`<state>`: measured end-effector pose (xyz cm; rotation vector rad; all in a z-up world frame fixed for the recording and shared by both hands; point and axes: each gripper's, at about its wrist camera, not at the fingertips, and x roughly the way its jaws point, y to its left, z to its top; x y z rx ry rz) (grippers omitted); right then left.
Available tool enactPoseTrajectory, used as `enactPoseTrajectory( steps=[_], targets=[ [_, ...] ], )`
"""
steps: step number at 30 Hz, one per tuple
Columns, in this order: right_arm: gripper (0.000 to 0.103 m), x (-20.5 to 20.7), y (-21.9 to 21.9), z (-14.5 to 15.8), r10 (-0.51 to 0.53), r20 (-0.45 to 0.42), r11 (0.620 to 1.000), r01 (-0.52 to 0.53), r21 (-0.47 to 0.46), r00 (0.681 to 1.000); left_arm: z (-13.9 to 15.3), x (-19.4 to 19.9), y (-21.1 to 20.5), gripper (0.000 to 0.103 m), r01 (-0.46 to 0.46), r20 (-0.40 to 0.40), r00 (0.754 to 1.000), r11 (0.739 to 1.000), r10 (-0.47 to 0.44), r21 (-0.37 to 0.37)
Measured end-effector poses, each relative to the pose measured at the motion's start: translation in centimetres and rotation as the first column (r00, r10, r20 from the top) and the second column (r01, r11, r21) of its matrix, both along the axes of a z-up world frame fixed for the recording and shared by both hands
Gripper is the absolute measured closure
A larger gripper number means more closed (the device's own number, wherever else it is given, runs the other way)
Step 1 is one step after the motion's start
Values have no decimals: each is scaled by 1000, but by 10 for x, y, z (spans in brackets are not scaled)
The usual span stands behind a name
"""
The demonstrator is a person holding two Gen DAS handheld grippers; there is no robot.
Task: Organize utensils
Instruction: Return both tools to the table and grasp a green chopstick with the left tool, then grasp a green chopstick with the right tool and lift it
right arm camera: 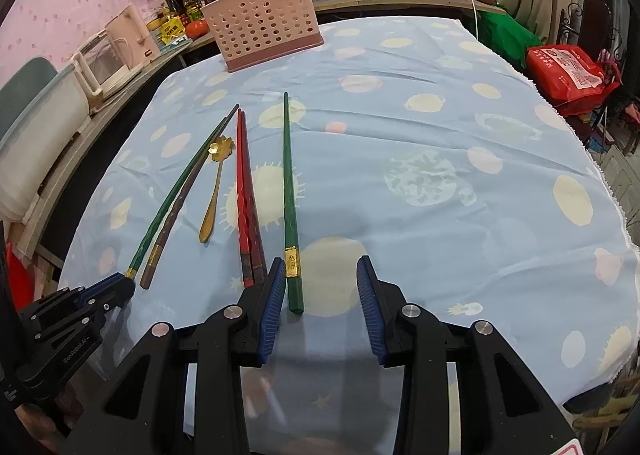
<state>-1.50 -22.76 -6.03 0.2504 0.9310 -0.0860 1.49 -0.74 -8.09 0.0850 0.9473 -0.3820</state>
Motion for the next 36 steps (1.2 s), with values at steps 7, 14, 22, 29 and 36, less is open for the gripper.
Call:
enactPoseTrajectory(
  steps=[7, 14, 22, 29, 36],
  targets=[
    [81, 6, 7, -5, 29, -11, 1000, -30, -4, 999, 0, 7, 0, 96, -21, -15, 1000, 1000, 21, -15],
    [84, 11, 13, -9, 45, -19, 999, -45, -12, 999, -1, 8, 0, 96, -30, -20, 999, 999, 29, -24],
    [95, 13, 18, -11, 62, -15, 997, -63, -51, 998, -2, 9, 1, 96, -35, -21, 999, 999, 34, -32],
    [96, 10, 17, -8, 66, -6, 997, -66, -49, 998, 0, 10, 2, 96, -40, -35, 999, 998, 39, -41],
    [96, 3, 12, 12, 61, 37, 998, -60, -33, 997, 11, 8, 7, 96, -57, -22, 998, 997, 56, -47]
  ],
)
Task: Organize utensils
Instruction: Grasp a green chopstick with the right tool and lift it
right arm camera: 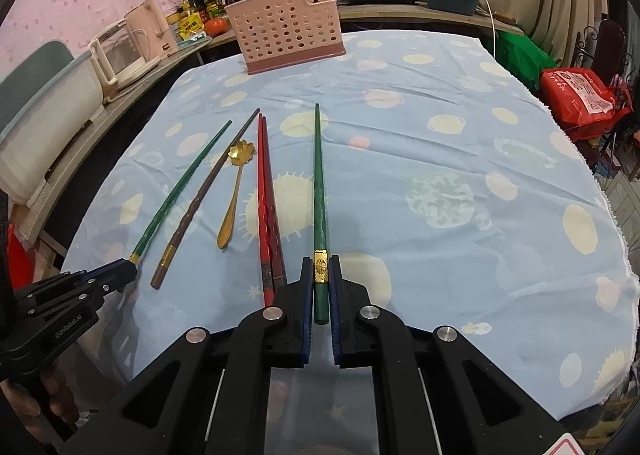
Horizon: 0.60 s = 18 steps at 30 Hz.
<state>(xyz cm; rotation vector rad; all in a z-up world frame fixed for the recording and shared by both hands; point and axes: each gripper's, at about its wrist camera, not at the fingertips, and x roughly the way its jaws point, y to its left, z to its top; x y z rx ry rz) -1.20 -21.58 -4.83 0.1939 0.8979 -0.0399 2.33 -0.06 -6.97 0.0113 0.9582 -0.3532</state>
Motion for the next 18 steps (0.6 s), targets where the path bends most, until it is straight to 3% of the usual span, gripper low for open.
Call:
enactPoseTrajectory(
  steps=[12, 18],
  targets=[
    [96, 1, -26, 71, -42, 161, 998, 35, 45, 986, 63, 9, 11, 96, -25, 118, 992, 998, 31, -52],
    [96, 10, -37, 105, -49, 240, 999, 45, 24, 970, 102, 27, 13, 96, -35, 190, 981, 996, 49, -78]
  ],
)
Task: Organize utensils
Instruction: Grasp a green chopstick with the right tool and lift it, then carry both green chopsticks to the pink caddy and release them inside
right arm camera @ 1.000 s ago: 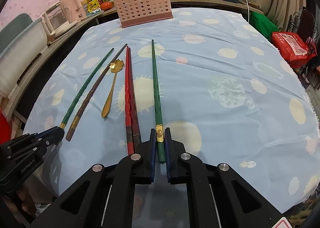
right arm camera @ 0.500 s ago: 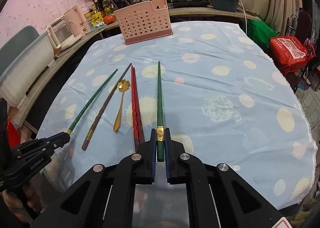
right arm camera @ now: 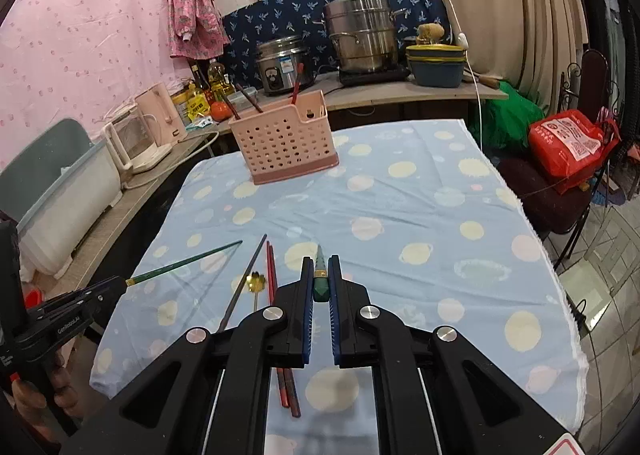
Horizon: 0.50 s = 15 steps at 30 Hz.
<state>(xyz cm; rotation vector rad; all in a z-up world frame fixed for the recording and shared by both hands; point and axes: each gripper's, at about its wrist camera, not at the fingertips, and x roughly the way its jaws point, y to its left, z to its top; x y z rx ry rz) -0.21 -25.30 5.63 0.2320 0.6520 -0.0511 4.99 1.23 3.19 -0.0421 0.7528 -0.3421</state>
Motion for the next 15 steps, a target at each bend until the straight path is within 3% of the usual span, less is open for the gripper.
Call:
enactPoseTrajectory(
  steps=[15],
  targets=[
    [96, 48, -20, 70, 29, 139, 1000, -29, 0, 990, 91, 54, -5, 96, -4, 170, 985, 999, 10, -32]
  ],
)
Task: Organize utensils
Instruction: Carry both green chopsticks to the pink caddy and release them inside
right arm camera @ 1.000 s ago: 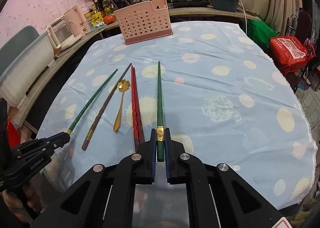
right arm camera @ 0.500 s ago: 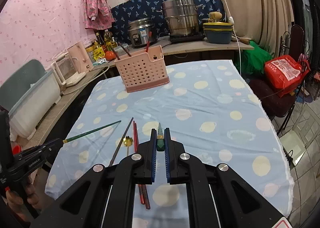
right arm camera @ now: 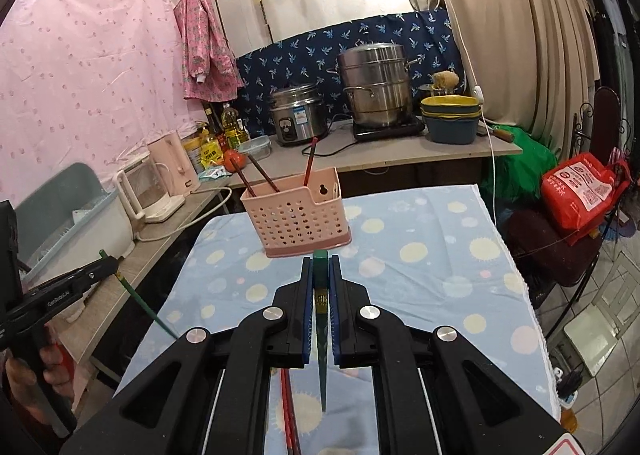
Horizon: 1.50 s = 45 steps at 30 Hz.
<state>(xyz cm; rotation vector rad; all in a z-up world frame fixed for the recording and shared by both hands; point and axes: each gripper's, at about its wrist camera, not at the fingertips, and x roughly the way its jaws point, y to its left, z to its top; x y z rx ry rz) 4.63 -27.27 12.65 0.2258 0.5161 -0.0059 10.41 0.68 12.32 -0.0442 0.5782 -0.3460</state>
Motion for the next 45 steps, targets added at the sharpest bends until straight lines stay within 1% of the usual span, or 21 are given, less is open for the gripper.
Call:
enactPoseTrajectory(
  steps=[3, 8, 13, 17, 21, 25, 28, 33, 36, 39, 45],
  targets=[
    [96, 16, -5, 14, 17, 18, 1000, -17, 18, 1000, 17, 13, -3, 96, 4, 32, 999, 1000, -4, 0],
    [96, 51, -11, 45, 32, 67, 999, -33, 13, 997, 51, 38, -8, 96, 4, 94, 996, 1000, -3, -13],
    [96, 93, -14, 78, 33, 129, 999, -33, 3, 991, 91, 70, -19, 96, -11, 175, 984, 1000, 16, -29],
    [96, 131, -14, 102, 26, 171, 999, -31, 23, 985, 118, 96, -28, 96, -10, 232, 972, 998, 22, -55],
    [96, 168, -12, 115, 15, 203, 999, -22, 33, 979, 138, 128, -38, 96, -14, 271, 962, 997, 34, -74],
    [96, 206, -13, 120, 0, 225, 998, -15, 65, 974, 149, 161, -45, 96, -33, 292, 955, 996, 57, -88],
    [96, 230, -13, 117, -11, 228, 996, -8, 84, 974, 148, 185, -52, 96, -44, 299, 952, 995, 68, -86],
    [96, 267, -12, 100, -13, 212, 994, -10, 107, 977, 127, 221, -63, 96, -59, 272, 959, 995, 77, -75],
    [96, 288, -8, 82, -6, 188, 994, -14, 105, 982, 109, 236, -68, 96, -59, 260, 963, 996, 76, -73],
    [96, 301, -5, 64, 1, 155, 995, -16, 98, 988, 92, 251, -70, 96, -63, 229, 970, 996, 76, -67],
    [96, 313, -1, 25, 12, 87, 996, -19, 84, 996, 60, 267, -67, 96, -60, 158, 985, 996, 71, -72]
  ],
)
